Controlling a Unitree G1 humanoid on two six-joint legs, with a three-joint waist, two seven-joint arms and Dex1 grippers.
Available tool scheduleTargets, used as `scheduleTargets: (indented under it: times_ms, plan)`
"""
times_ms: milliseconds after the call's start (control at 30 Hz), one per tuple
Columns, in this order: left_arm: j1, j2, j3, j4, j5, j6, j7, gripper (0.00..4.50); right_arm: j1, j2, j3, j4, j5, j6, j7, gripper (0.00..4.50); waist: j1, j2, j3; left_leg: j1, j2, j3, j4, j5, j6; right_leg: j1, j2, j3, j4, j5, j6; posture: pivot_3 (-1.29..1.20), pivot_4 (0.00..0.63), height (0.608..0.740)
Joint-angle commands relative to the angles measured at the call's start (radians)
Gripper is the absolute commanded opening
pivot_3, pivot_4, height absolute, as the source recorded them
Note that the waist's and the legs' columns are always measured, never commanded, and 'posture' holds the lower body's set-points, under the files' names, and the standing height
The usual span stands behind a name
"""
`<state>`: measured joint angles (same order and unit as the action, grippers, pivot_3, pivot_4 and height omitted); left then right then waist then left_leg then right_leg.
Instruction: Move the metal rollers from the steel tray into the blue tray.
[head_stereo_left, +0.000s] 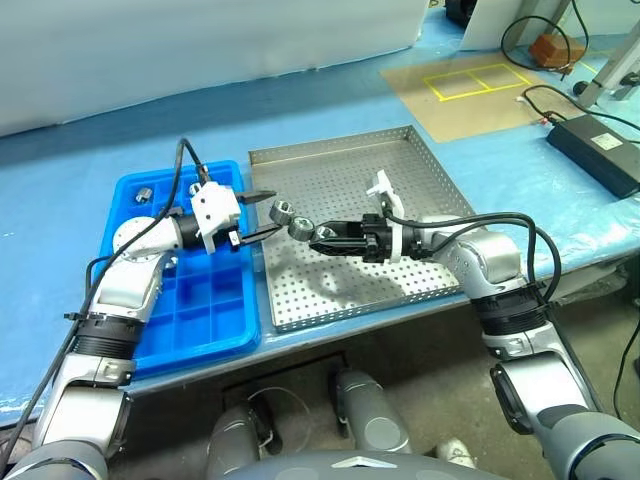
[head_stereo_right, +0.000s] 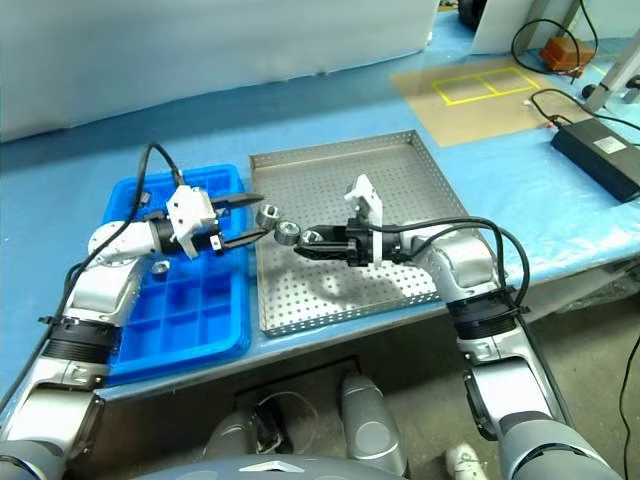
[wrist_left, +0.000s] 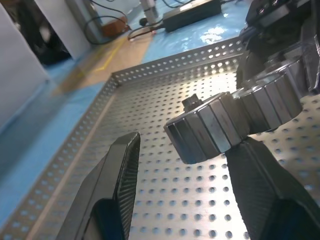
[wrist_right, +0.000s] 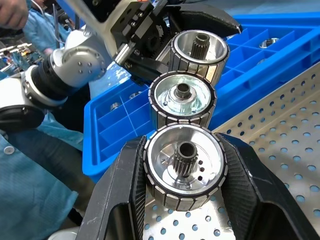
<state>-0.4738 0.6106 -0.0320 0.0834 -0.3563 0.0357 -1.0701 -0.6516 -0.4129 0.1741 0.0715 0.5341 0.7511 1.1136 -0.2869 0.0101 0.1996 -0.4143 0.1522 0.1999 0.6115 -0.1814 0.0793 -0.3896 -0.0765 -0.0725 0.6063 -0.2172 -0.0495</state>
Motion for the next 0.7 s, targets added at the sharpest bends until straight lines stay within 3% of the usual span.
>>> scheduleTargets:
  times_ms: [33,133,333,500,700]
  plan:
    - [0.042,0.124,0.073,-0.149,-0.203,0.291,-0.098,2.69,-0.007,-0.003,0.005,-0.007,-0.001,0.001,0.011,1.64,-0.004,0.0,0.0,0.0,0.0,0.0,0.0,0.0,0.0,-0.001,0.0,0.0,0.001,0.0,-0.001,-0.65,0.15,0.74]
    - [0.112,0.199,0.086,-0.197,-0.259,0.389,-0.153,2.69,-0.009,-0.001,0.005,-0.006,-0.001,0.002,0.01,1.64,0.001,0.001,0.0,0.0,0.001,0.0,-0.001,0.0,-0.001,-0.001,0.001,0.0,0.001,-0.002,-0.003,-0.65,0.15,0.74]
    - [0.095,0.216,0.131,-0.211,-0.393,0.633,-0.123,2.69,-0.014,0.005,0.007,0.003,-0.01,0.0,0.011,1.64,0.015,0.001,0.001,0.002,0.0,0.001,-0.001,0.0,-0.002,0.001,0.001,0.0,0.002,-0.002,-0.003,-0.64,0.15,0.74]
    - [-0.052,0.098,0.219,-0.119,-0.504,0.906,0.171,2.69,-0.014,0.001,0.015,0.0,-0.016,-0.004,0.02,1.64,0.029,0.001,0.001,0.004,0.0,0.001,0.001,0.001,-0.002,0.003,0.001,0.001,0.003,-0.002,-0.003,-0.64,0.15,0.74]
    - [-0.125,0.021,0.327,-0.137,-0.739,1.249,0.396,2.69,-0.011,-0.003,0.018,0.001,-0.018,-0.006,0.014,1.64,0.027,0.001,0.001,0.003,0.0,0.001,0.001,0.0,-0.001,0.002,0.001,0.002,0.002,-0.002,-0.003,-0.65,0.15,0.74]
